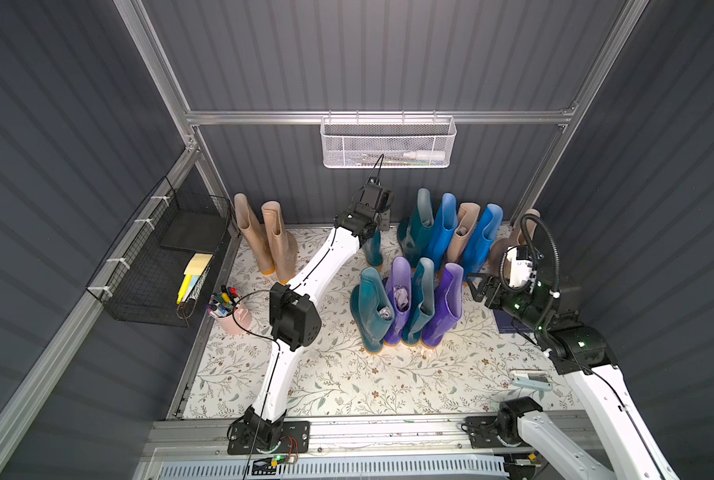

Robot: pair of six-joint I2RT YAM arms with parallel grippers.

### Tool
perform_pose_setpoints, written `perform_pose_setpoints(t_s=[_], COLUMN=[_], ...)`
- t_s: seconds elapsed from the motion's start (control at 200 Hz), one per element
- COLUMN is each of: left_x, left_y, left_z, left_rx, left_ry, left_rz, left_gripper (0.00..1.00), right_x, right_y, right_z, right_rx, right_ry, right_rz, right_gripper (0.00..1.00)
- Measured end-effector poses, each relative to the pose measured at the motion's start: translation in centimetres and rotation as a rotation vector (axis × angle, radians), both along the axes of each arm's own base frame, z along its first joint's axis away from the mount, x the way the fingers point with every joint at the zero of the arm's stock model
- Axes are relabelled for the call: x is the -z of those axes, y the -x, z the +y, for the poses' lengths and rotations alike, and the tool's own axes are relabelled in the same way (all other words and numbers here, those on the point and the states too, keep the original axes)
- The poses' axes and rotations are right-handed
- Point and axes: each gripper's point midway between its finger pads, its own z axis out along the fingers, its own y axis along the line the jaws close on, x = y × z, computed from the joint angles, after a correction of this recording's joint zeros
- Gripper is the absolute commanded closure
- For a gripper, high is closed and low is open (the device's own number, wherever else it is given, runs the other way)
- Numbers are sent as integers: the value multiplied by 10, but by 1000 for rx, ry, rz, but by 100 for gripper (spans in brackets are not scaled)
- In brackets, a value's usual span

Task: Match and arrange rain boots in pairs
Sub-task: Move the rain boot to the center of the board.

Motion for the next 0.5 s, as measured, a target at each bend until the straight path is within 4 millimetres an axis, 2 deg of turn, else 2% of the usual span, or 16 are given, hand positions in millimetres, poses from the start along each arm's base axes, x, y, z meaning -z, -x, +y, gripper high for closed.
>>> perform_pose_setpoints(t_s=[0.5], left_x=[-3], left_y=[-6], left_z=[16], left_rx=[-36], left_ry=[-86], left_rz=[-34], left_gripper=[100], right_x=[3], right_y=[0], right_z=[0], right_rx=[-2], right_ry=[3], right_rz=[6], right_gripper=[19])
